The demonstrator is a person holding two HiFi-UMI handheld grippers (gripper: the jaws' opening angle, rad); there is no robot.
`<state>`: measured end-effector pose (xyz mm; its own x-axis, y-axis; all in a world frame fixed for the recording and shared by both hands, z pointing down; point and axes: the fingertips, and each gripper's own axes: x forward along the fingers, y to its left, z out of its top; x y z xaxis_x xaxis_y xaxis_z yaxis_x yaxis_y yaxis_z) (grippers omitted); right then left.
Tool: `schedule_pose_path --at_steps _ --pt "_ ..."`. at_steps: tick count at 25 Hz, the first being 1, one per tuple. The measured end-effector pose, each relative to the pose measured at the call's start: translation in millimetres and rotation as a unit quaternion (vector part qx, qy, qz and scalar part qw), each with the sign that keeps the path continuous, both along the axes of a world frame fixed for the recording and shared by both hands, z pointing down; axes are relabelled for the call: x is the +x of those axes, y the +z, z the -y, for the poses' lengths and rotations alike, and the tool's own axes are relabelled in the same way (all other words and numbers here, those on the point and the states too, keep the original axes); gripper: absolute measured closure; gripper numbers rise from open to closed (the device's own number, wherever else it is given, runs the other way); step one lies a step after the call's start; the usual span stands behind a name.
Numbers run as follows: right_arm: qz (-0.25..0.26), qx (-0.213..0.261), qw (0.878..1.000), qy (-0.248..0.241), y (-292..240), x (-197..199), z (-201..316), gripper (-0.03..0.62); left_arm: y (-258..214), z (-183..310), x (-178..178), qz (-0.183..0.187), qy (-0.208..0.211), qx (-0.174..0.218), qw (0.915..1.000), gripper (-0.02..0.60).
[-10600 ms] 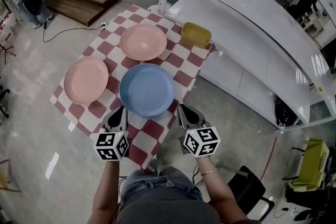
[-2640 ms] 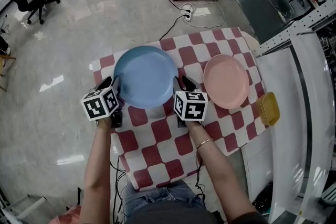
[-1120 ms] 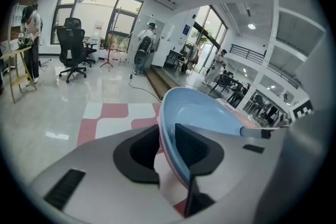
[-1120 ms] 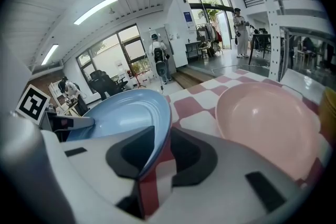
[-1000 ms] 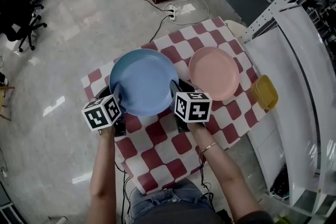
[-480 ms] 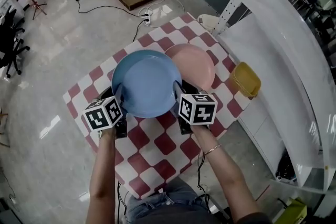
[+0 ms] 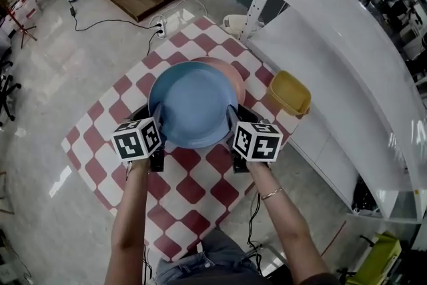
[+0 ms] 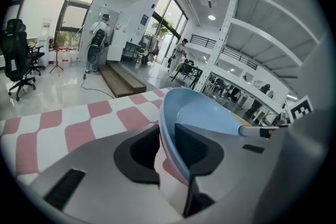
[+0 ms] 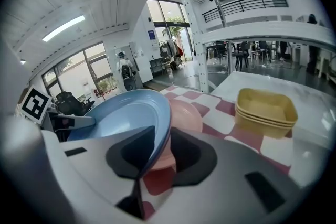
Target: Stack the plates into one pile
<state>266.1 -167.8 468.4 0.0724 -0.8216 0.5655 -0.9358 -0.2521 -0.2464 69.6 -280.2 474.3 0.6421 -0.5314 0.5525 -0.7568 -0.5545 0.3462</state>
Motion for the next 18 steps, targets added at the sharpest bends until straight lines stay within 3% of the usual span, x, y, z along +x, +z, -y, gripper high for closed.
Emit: schedule_pose_path --at_steps 9,18 --pt "-0.005 -0.004 0.999 0.043 11 48 -13 0.491 14 -1 55 0.004 0.024 -0.008 0.9997 0.479" --pt "-0.016 -0.014 0.999 0.049 28 72 1 0.493 27 13 79 0.027 0.035 0.003 0.999 0.475"
